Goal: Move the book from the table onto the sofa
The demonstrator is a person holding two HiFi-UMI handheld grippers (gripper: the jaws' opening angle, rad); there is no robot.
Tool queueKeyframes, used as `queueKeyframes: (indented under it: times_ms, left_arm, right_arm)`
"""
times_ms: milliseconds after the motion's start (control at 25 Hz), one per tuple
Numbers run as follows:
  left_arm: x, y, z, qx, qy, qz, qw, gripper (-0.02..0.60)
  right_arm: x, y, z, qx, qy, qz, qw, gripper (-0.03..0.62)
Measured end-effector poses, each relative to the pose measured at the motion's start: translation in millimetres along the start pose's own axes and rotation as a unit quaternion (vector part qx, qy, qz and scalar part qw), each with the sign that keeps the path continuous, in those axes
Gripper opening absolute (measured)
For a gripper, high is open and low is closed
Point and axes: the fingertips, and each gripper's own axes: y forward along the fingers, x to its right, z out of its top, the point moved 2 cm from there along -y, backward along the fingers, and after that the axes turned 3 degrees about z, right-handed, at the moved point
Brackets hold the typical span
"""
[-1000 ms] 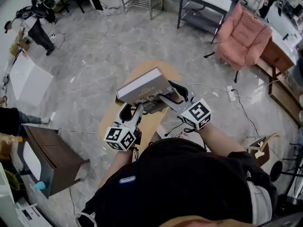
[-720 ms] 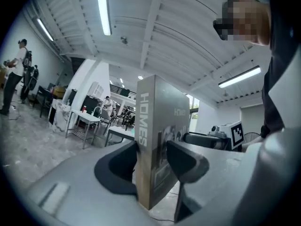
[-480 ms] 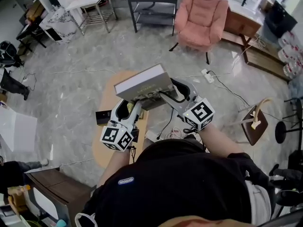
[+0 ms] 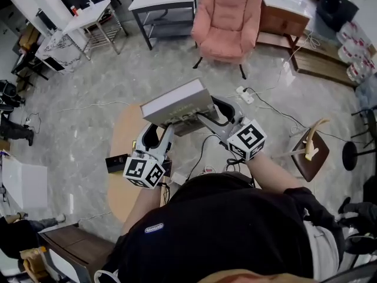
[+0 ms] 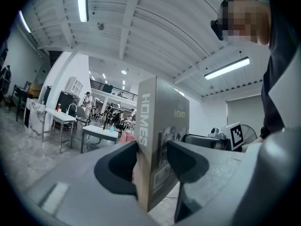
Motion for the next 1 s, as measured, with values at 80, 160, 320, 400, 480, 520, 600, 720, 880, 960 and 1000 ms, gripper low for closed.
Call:
queueKeyframes:
  times_ms: [80,160,320,400,480,520,600,720,880,960,1000]
  left_arm:
    - [15.6,26.3,-7.4,0.000,0.001,-0.012,0.9999,0.196]
    - [32.2,53.8,-12.7,-0.002,0.001,-0.024,0.9997,0.196]
    - [70.5,109.4,-18.1,-0.012,0.003,-0.050,0.9987,0.196]
    - [91.4,134.7,-21.3,-0.015,0.004,-0.061,0.9980,0.196]
    - [110.6,157.6,-24.5,-0.016,0.003,-0.070,0.9974,0.196]
    - [119.1,167.9,-25.7,-0.017,0.003,-0.075,0.9971,0.196]
    - [134.3,185.3,-26.9,-0.019,0.002,-0.085,0.9962,0.198]
    - [154.1,204.2,-25.8,-0.023,0.008,-0.104,0.9943,0.196]
    - [172.3,227.2,-24.0,-0.025,0.013,-0.123,0.9921,0.198]
    - [176.1,235.4,-23.9,-0.027,0.012,-0.126,0.9915,0.198]
    - [176.7,239.0,-23.4,-0.028,0.012,-0.128,0.9913,0.198]
  right_arm:
    - [25.2,-17.1,-4.6,0.001,-0.003,-0.011,1.000,0.265]
    - [51.2,-35.0,-6.9,0.002,-0.004,-0.023,1.000,0.265]
    - [103.2,-75.5,-6.8,0.005,0.005,-0.049,0.999,0.265]
    - [127.6,-97.4,-7.1,0.008,0.011,-0.059,0.998,0.264]
    - [150.0,-116.8,-7.1,0.011,0.012,-0.068,0.998,0.264]
    - [160.0,-125.3,-6.7,0.013,0.011,-0.073,0.997,0.264]
    - [176.0,-140.9,-5.6,0.014,0.010,-0.084,0.996,0.264]
    - [191.6,-162.5,-3.0,0.019,0.011,-0.103,0.994,0.264]
    - [211.4,-181.7,-1.2,0.029,0.020,-0.120,0.992,0.264]
    - [217.8,-186.1,-1.6,0.027,0.023,-0.126,0.991,0.262]
    - [220.3,-187.2,-1.7,0.025,0.024,-0.128,0.991,0.262]
